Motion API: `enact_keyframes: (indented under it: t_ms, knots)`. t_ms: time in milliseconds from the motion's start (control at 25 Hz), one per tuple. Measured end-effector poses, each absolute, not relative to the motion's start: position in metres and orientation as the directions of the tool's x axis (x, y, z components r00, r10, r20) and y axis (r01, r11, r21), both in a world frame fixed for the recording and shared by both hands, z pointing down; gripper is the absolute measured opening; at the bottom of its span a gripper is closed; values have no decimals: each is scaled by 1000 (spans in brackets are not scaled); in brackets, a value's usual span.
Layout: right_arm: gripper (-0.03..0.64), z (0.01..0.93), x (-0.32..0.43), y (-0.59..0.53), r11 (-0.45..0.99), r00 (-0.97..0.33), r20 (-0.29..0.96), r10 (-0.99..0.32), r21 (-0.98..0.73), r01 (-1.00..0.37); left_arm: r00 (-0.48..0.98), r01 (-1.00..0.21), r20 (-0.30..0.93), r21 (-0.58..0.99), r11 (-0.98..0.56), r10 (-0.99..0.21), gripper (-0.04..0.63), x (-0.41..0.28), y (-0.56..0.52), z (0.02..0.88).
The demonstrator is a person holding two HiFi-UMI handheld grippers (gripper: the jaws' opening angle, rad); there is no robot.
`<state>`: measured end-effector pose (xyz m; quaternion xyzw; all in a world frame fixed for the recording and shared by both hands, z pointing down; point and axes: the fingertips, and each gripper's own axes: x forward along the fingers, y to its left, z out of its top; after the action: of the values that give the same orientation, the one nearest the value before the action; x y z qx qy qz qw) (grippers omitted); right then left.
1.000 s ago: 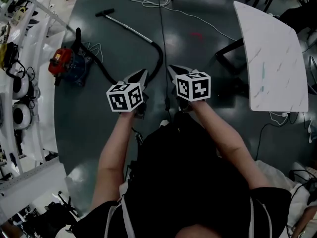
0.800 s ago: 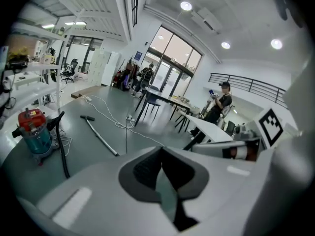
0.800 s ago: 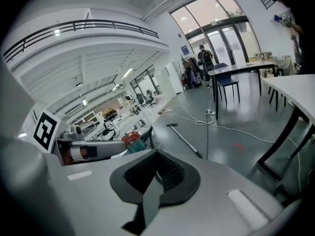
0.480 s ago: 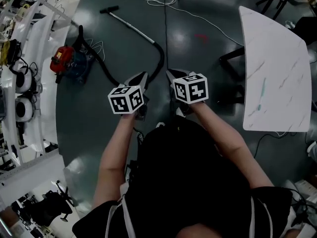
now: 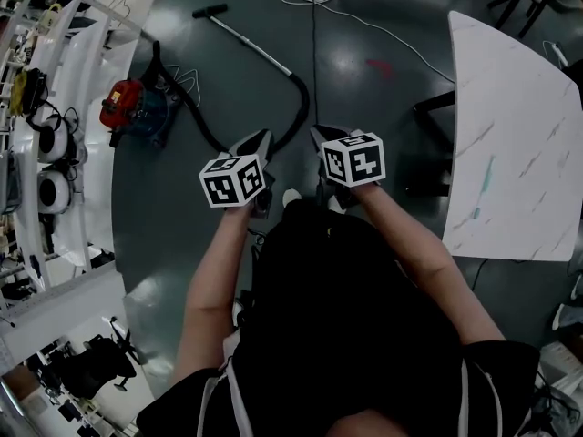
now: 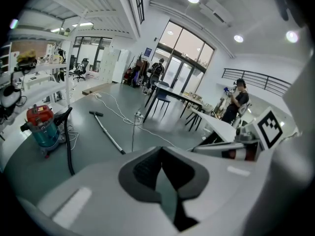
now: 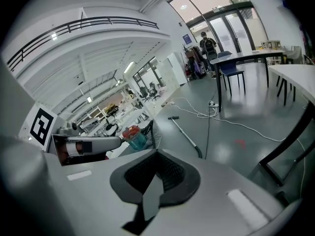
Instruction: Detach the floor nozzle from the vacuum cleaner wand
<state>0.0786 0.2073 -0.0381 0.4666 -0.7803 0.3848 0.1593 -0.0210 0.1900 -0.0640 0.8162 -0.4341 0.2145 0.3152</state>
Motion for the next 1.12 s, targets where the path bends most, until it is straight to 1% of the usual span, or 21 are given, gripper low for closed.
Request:
enact_keyframes:
  t_ms: [280,600,840,1120]
  knots:
    - [-3,-21,76,189,222,-511,620,-595,-484,-846,554,-829,624,360,-427,-550,8,-20,170,-55]
    - [-3,-10,81,145,202,-485,645,-591,-464,-863,575,-812,637,366,-454,-514,8,-10,122,-33]
    - [-3,2,73,99,173,-476,664,-577,-470,-865,586,-803,662,394,-447,-468,8,-20,85,-11]
    - [-3,17,58,48,145,-460,698,-548,-463,-874,583,-807,674,416,-418,-454,8,-43,33,6]
